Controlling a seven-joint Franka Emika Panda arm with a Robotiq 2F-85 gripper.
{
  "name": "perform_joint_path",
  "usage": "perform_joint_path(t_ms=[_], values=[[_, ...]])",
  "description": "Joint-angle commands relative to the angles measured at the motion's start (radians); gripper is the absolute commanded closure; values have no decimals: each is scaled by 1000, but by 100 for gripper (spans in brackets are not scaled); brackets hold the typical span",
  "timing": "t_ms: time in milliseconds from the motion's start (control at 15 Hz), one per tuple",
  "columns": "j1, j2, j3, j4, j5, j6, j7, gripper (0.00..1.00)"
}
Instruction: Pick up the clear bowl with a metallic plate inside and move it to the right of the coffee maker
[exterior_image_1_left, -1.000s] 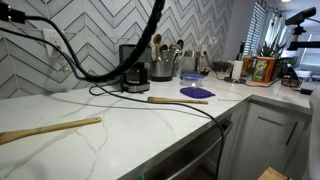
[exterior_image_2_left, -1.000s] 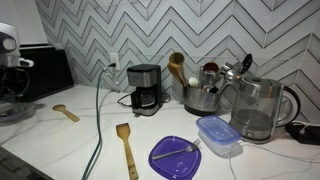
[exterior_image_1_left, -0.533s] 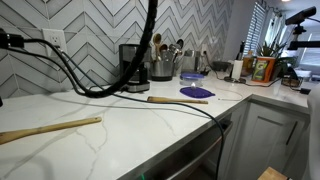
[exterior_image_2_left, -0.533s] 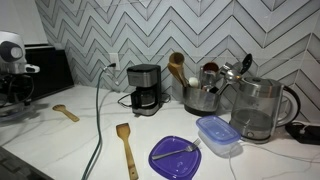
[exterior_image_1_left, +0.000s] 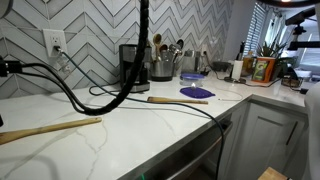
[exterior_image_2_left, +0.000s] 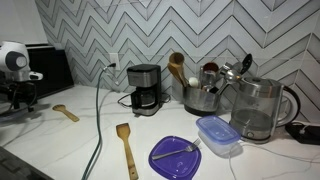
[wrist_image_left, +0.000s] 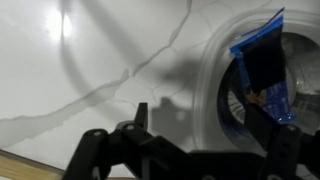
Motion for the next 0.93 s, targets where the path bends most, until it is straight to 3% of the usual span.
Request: perform_joint_path(t_ms=[0, 67, 200, 400, 867], values=[[37, 11, -35, -8, -25, 24, 40, 25], [41, 11, -40, -10, -25, 27, 44, 34], [46, 10, -49, -11, -26, 27, 53, 41], [52, 12, -57, -9, -26, 27, 57, 40], [70, 32, -69, 11, -33, 26, 59, 57]])
